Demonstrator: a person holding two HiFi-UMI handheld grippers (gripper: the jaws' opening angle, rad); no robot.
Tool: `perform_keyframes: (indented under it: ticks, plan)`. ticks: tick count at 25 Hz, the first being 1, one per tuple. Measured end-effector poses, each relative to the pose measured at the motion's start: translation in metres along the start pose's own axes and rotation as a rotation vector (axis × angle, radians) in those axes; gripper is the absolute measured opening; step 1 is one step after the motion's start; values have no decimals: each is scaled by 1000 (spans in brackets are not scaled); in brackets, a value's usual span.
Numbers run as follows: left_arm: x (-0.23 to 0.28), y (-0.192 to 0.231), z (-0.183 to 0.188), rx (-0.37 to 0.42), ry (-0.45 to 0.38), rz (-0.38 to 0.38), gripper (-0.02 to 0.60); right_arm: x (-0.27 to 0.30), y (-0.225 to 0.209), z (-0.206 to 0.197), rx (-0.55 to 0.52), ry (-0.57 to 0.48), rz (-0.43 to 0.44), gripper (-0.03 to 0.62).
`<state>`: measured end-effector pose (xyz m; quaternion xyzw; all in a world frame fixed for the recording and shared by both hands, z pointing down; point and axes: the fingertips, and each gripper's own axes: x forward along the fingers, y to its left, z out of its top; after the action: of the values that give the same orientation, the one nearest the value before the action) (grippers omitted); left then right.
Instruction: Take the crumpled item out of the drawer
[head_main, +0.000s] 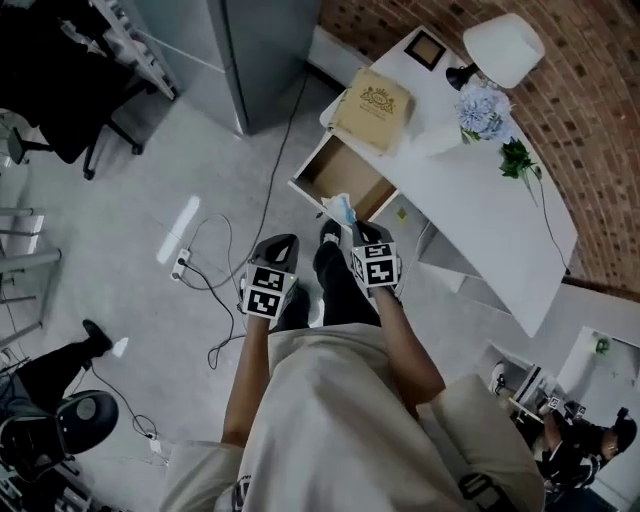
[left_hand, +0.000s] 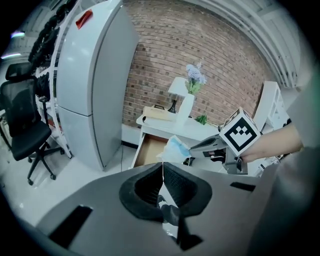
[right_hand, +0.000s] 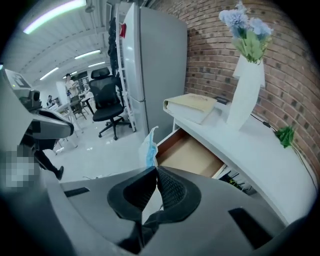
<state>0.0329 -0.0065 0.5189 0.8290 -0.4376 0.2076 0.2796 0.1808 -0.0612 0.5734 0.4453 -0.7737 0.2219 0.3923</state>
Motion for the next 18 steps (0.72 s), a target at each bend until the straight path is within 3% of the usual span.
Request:
perform_keyframes:
  ticks: [8,14,18]
  plan:
    - [-18,-30,21,66,26,-71,17,-42,1,21,116,-113,0,32]
    - [-29,-37,58,97,-30,-60,17,-69,-5,42,169,-205,-1,32]
    - [-25,-60,51,129,-15,-92,17,-95,-11,33,215,-255,8,32]
